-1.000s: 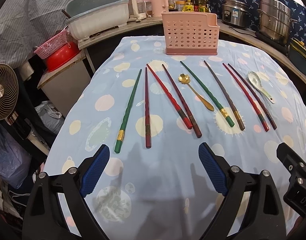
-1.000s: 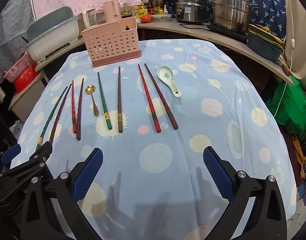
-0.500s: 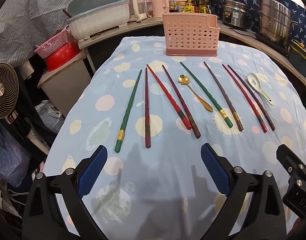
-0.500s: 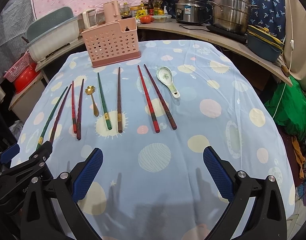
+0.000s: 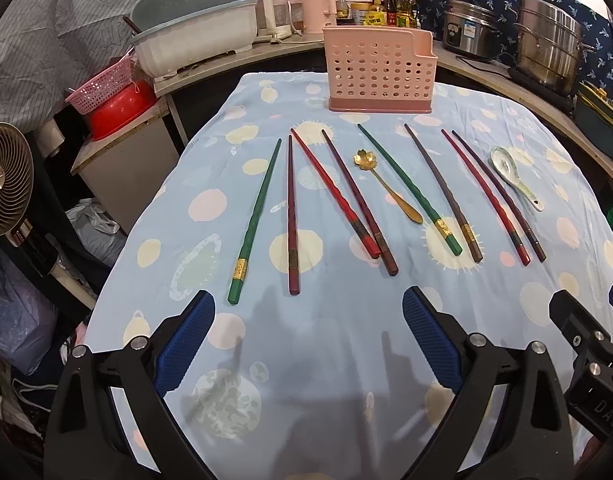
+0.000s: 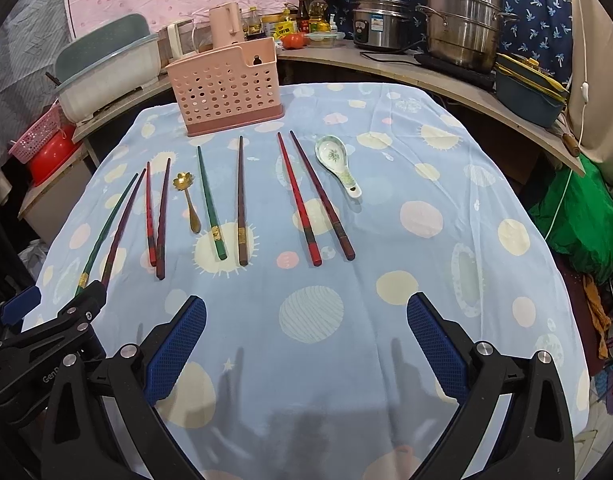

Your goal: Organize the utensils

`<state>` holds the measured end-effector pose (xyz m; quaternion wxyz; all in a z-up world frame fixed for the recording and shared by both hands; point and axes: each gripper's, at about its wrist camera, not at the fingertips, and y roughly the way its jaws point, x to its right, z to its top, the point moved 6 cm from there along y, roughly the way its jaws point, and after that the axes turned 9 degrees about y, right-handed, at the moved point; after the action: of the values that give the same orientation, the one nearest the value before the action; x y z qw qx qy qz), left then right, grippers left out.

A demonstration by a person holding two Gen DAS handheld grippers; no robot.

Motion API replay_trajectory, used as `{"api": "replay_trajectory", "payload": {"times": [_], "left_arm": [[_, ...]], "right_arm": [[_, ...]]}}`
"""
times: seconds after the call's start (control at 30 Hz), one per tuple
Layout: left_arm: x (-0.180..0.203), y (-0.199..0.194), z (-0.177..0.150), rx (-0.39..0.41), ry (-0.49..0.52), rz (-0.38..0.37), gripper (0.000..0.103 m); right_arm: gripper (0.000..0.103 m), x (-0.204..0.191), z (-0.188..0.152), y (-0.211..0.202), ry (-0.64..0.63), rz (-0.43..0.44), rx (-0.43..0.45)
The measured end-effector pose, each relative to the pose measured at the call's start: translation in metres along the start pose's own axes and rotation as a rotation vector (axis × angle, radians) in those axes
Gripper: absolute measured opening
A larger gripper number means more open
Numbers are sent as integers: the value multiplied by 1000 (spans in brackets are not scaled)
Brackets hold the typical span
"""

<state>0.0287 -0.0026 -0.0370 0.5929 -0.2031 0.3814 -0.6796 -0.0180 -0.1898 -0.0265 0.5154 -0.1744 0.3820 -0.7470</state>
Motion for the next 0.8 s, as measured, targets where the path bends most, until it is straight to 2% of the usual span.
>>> {"api": "replay_trajectory", "payload": {"times": [0.8], "left_arm": [[-5, 6, -1, -18, -10, 16, 91]], "right_arm": [[96, -3, 1, 2, -6, 3, -4]]}}
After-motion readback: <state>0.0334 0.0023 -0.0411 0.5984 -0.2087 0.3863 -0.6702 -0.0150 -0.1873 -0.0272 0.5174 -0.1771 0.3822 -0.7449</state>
